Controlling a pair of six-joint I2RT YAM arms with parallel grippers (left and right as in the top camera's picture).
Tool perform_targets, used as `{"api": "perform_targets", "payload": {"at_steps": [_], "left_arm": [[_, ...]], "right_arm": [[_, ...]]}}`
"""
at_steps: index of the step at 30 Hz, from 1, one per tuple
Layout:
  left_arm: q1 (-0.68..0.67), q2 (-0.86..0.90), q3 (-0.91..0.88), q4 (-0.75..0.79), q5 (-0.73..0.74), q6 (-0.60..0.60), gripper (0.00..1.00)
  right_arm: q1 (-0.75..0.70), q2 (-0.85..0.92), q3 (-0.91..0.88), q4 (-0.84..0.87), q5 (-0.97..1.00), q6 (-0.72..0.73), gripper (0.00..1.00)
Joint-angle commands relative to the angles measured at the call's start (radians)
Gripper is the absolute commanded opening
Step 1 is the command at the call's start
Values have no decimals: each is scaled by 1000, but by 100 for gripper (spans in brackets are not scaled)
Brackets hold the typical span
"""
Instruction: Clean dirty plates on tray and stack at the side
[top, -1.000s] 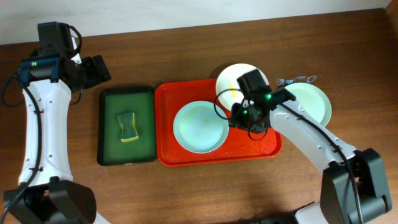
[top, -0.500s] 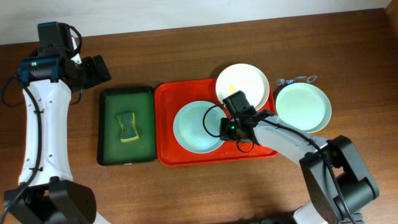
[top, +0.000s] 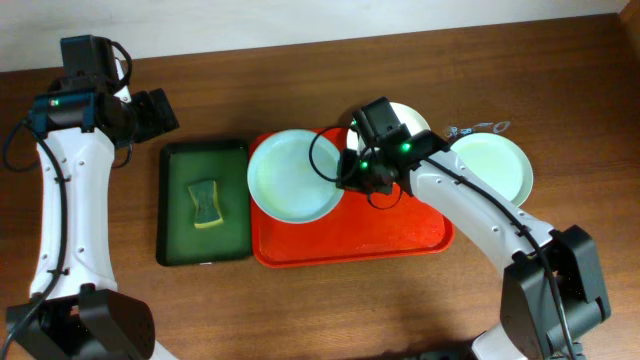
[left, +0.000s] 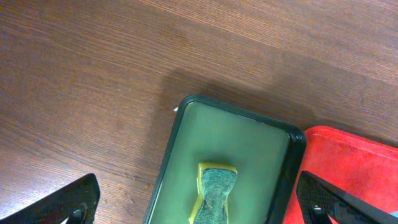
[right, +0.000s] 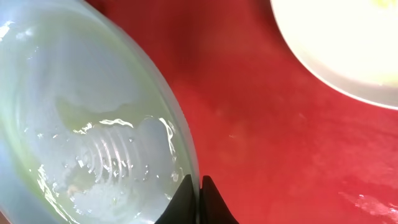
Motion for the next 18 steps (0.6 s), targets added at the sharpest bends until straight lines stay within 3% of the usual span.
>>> {"api": "perform_targets", "payload": {"at_steps": [1,5,11,18], "left_arm": [[0,-7,8,2,-4,-5,99],[0,-7,8,2,-4,-5,99],[0,-7,8,2,-4,-5,99],[0,-7,8,2,-4,-5,99]], "right_arm": [[71,-24,37,48,112,89,4],[217,5,37,128,357,141,4],[431,23,37,207,719,108,4],[494,55,37,307,771,69,4]]}}
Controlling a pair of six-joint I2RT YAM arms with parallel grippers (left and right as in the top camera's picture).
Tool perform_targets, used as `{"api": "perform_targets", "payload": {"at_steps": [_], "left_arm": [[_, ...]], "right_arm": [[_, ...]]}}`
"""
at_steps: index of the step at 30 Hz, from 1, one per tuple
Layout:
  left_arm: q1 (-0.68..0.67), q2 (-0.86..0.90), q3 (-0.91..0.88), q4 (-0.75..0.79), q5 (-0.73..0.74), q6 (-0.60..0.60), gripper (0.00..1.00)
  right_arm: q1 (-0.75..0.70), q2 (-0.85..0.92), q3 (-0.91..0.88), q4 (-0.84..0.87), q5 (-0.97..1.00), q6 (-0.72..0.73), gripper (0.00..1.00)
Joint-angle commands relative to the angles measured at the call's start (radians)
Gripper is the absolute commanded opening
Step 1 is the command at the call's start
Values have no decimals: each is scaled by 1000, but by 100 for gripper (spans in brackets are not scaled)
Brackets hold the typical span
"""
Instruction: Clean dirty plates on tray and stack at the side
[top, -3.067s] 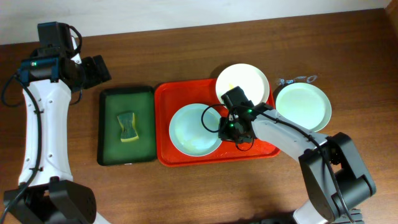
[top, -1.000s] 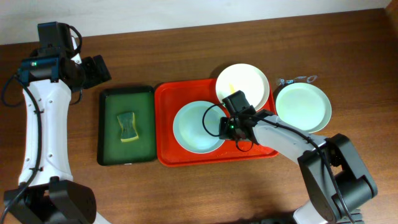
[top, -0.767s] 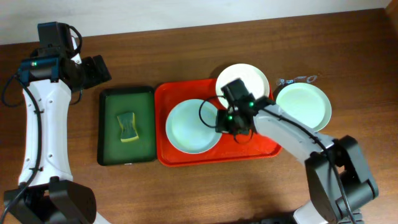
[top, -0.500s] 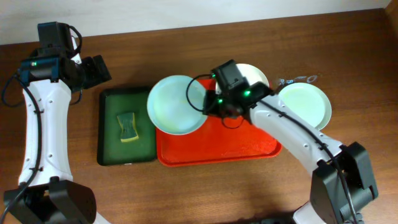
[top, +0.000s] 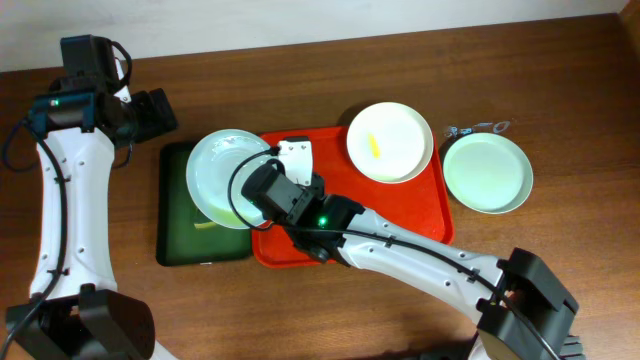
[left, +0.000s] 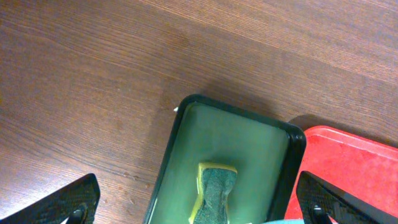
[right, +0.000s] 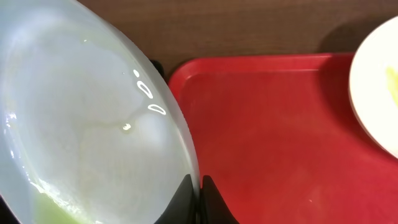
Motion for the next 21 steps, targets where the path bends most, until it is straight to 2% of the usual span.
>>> {"api": "perform_targets", "payload": {"at_steps": [1,4,7,13,18,21], "left_arm": [[0,-7,8,2,-4,-5,99],[0,-7,8,2,-4,-5,99],[0,-7,8,2,-4,-5,99],[0,-7,8,2,-4,-5,99],[0,-7,8,2,-4,-5,99],[0,-7,8,2,-4,-5,99]], "right_arm": [[6,41,21,28,44,-39,4],[24,67,21,95,71,-169,4],[62,67,21,191,131,-373,4],[155,67,21,399,277,-847,4],[221,67,21,673,345,-1380,4],[227,67,21,790,392,-1580,4]]}}
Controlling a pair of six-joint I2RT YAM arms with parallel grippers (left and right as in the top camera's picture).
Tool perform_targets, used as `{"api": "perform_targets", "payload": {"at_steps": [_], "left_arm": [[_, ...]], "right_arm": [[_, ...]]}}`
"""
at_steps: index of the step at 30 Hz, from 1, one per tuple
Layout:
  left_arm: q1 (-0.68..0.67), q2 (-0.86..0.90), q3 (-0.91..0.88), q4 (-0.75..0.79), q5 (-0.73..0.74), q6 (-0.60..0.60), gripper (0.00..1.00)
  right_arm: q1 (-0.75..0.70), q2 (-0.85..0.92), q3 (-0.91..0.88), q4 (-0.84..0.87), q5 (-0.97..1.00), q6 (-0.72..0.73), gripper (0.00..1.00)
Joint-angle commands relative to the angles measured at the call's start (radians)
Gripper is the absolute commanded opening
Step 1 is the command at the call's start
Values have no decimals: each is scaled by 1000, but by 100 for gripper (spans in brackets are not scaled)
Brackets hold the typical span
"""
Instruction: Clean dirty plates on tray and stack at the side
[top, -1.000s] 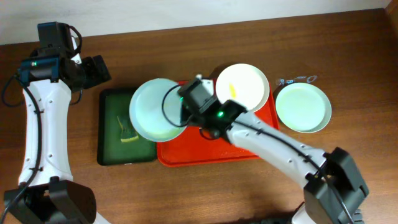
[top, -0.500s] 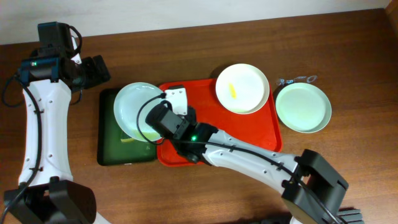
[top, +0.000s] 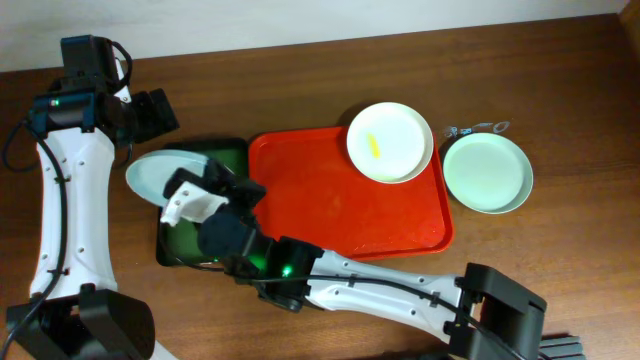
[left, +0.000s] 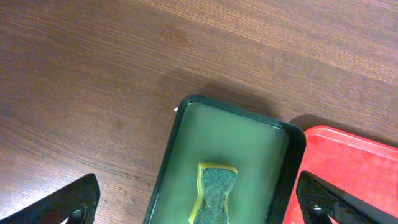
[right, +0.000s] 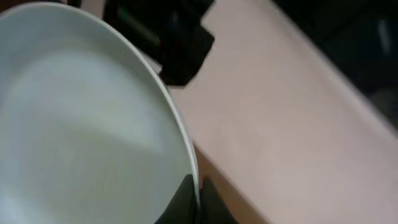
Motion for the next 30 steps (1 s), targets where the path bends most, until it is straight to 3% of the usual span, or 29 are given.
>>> {"api": "perform_targets", "payload": {"at_steps": [1,6,11,13,16,19,21,25,30], "left_arm": [[0,-7,8,2,-4,-5,99],[0,-7,8,2,-4,-5,99],[0,-7,8,2,-4,-5,99],[0,-7,8,2,-4,-5,99],[0,-7,8,2,-4,-5,99],[0,-7,8,2,-4,-5,99],[0,-7,8,2,-4,-5,99],[0,-7,8,2,-4,-5,99],[0,-7,8,2,-4,-5,99]], "right_arm": [[6,-7,19,88,70,-294,4],[6,-8,19,167,75,-364,4],[5,-8,19,167,75,-294,4],[-15,-8,19,128,75,-86,4],[-69,-8,19,-81,57,346,4],[-183,-8,19,-362,-247,823,4],[-270,-27,19,-462,-460,1012,4],[-470,-105,19,-595,-811,1217,4],[-777,-185,19,-849,-983,1228,4]]}}
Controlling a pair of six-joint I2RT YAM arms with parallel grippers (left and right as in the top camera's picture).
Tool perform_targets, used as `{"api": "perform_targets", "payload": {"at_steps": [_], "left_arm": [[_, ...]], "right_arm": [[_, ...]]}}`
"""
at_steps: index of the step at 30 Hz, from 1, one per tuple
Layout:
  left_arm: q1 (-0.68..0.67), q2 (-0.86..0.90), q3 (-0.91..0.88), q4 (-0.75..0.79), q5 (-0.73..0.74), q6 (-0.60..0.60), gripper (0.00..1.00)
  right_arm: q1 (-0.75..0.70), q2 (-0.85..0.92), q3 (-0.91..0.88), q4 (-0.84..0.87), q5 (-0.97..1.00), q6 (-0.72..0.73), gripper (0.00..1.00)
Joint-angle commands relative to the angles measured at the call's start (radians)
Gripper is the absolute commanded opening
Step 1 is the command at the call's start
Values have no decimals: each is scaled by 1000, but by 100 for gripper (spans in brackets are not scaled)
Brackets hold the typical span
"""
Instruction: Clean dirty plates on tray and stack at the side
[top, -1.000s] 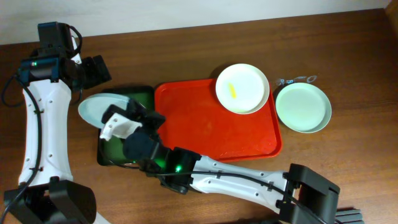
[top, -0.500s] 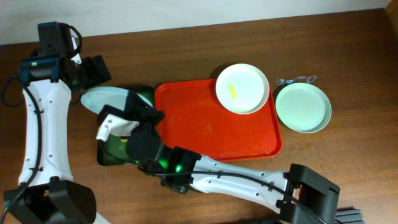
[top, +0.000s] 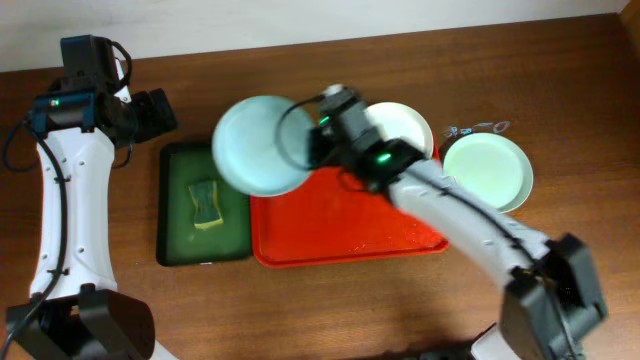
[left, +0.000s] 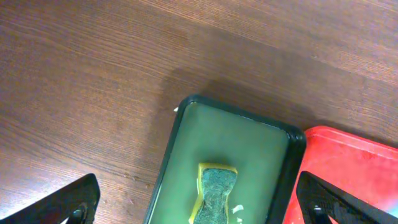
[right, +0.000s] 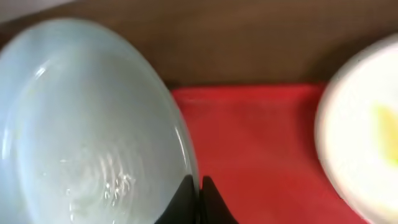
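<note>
My right gripper (top: 315, 150) is shut on the rim of a pale blue-green plate (top: 262, 144), held up over the gap between the green tray and the red tray (top: 350, 230). In the right wrist view the wet plate (right: 87, 118) fills the left, pinched at the gripper (right: 199, 190). A white plate with a yellow smear (top: 400, 135) lies at the red tray's far right corner. A pale green plate (top: 490, 172) sits on the table to its right. My left gripper (left: 199, 202) hangs open above the sponge (left: 214, 191) in the green tray (left: 186, 130).
The dark green tray (top: 175, 215) holds the yellow-green sponge (top: 205, 203) and small white flecks. Small metal bits (top: 478, 128) lie on the wood behind the right plate. The left arm (top: 60, 200) runs down the left side.
The right gripper and its plate have moved from over the green tray's left end back to the right, above the red tray's left edge. White flecks now lie beside the sponge. The left arm is still.
First the right gripper held the plate on the red tray's left part. Then the plate hung over the green tray, later past its left end, tilted. Now it is held above the boundary of the two trays. The left gripper stayed open over the sponge throughout.
</note>
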Motion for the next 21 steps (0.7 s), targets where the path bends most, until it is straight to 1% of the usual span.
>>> {"api": "perform_targets", "payload": {"at_steps": [1,4,6,7,9,10,12,14,16,21], "left_arm": [[0,-7,8,2,-4,-5,99],[0,-7,8,2,-4,-5,99],[0,-7,8,2,-4,-5,99],[0,-7,8,2,-4,-5,99],[0,-7,8,2,-4,-5,99],[1,-7,8,2,-4,-5,99],[0,-7,8,2,-4,-5,99],[0,-7,8,2,-4,-5,99],[0,-7,8,2,-4,-5,99],[0,-7,8,2,-4,-5,99]], "right_arm": [[-210,-57,2,-148,-127,48,4],[-443,-57,2,-326,-127,48,4],[-562,-57,2,-401,-126,43,4],[-647,-57,2,-446,-126,19,4],[-771,-57,2,-510,-122,-37,4],[-823,-57,2,-539,-105,-43,4],[-907,-57,2,-589,-48,-77,4],[-967,-57,-1,-638,45,-85,4],[-978,-57,-29,-637,118,-84,4],[-976,-56,-94,-572,123,-84,4]]}}
